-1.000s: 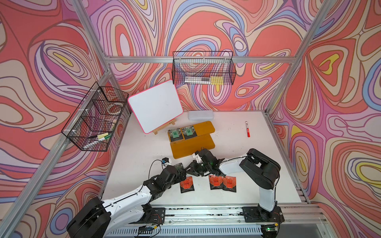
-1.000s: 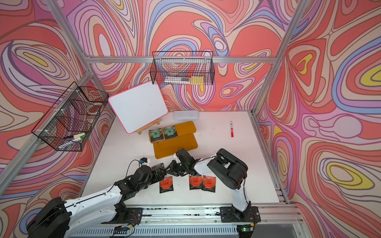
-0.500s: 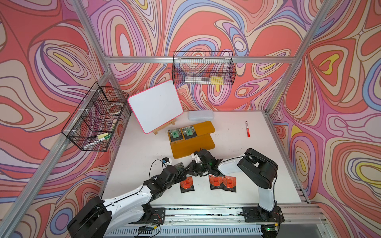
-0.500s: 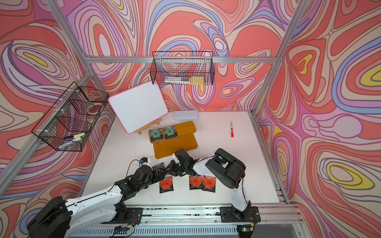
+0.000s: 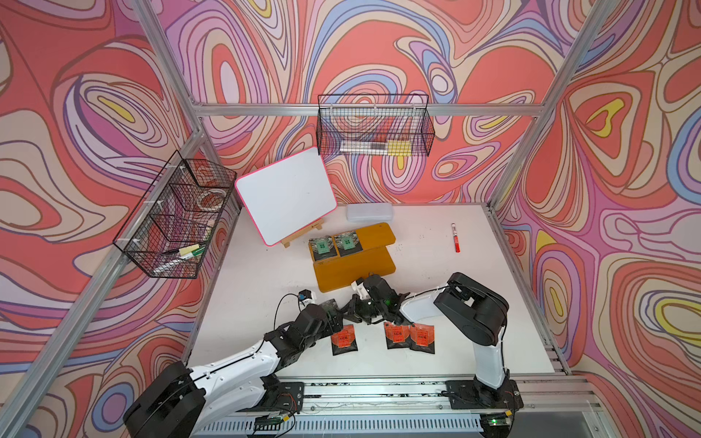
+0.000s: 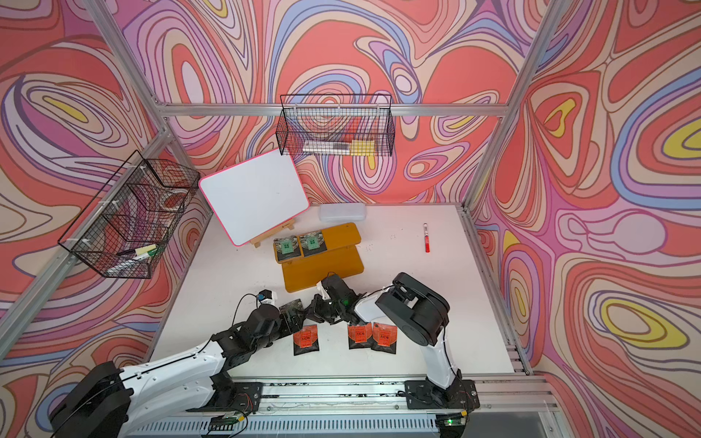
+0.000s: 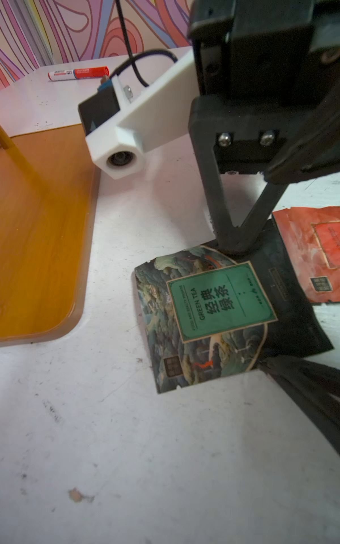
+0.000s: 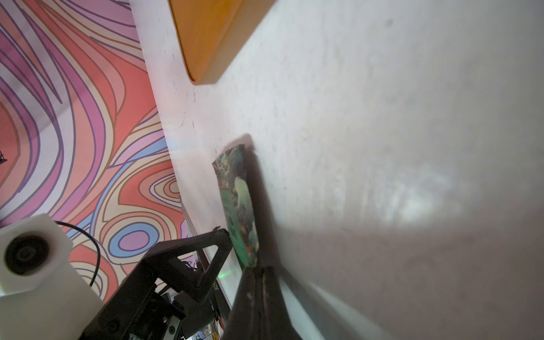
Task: Place the tea bags on the shelf by color
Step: Pick up the tea bag from the center of the board.
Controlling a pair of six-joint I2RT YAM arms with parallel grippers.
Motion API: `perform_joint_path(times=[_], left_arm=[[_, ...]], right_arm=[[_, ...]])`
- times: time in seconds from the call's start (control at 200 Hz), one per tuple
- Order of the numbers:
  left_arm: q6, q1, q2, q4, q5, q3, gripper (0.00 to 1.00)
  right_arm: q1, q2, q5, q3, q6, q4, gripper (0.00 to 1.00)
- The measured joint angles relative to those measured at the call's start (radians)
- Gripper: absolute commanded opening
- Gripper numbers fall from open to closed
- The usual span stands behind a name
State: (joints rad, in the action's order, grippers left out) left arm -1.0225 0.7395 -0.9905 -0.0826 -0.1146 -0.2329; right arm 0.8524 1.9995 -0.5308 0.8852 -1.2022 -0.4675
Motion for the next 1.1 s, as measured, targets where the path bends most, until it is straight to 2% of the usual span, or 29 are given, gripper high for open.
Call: perform_joint_path(times=[0.16, 0.336, 0.691, 1.102], left_arm=[[-0.003, 0.0, 0.045, 0.042, -0.004, 0.007, 0.97], [0.0, 0.0, 0.161, 0.118, -0.033, 0.008, 0.98], [0.038, 0.0, 0.435, 0.29, -0.125, 0.006, 0.99], [0.077, -0.001, 0.488, 0.386, -0.161, -0.003, 0.99]], right_arm=[[0.0, 0.0, 0.0, -0.001, 0.012, 0.0, 0.0], [0.0, -0.031, 0.007, -0.006, 0.055, 0.035, 0.0], [0.0, -0.286, 0.056, -0.007, 0.232, 0.245, 0.0], [-0.013, -0.562, 0.1, 0.0, 0.436, 0.555, 0.0]])
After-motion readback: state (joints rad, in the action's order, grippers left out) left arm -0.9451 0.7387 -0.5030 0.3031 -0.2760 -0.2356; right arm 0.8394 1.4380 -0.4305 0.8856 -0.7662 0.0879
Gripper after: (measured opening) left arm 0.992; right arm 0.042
